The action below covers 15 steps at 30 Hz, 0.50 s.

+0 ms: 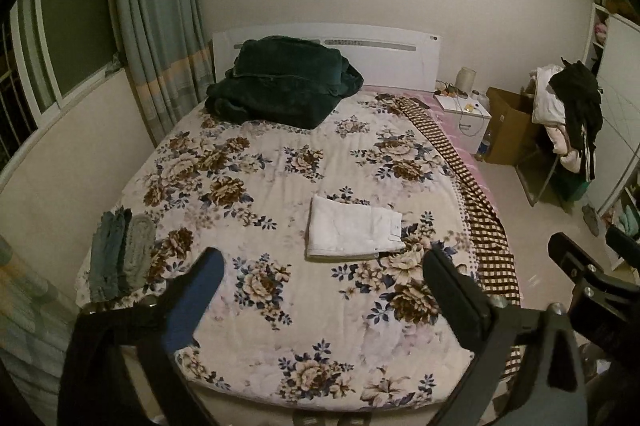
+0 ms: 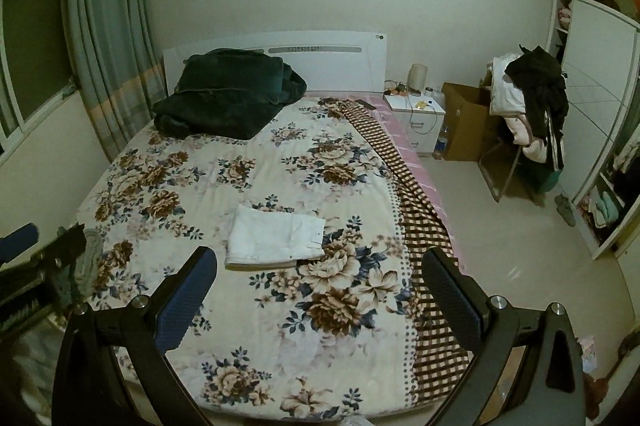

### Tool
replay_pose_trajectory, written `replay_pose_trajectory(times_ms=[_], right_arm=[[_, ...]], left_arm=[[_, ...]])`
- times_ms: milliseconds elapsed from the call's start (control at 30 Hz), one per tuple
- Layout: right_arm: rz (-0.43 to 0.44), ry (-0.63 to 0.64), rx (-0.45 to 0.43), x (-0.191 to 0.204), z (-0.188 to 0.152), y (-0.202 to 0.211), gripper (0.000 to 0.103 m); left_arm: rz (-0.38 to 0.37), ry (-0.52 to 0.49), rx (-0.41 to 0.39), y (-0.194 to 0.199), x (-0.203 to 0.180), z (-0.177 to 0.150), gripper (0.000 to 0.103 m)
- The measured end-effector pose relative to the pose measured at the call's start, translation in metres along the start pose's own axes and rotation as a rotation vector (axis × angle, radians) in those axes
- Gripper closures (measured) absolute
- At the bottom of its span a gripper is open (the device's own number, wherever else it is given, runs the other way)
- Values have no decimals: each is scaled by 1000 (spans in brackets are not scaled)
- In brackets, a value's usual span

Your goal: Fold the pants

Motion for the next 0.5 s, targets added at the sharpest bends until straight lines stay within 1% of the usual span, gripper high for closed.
replay_pose_trajectory(times_ms=[500], right_arm=[[-4,-4,-10,9,3,20,0]], left_arm=[[-9,11,-17,14,2,-6,1]])
Point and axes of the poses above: each gripper's, at about its wrist camera, not at the fingertips, and y roughly against the way its jaws point, x to its left, z to its top, the point moved 10 cm from there along -y, roughly the way its jaws point, and after that the axes turned 1 degree about x, right-handed, at the moved point
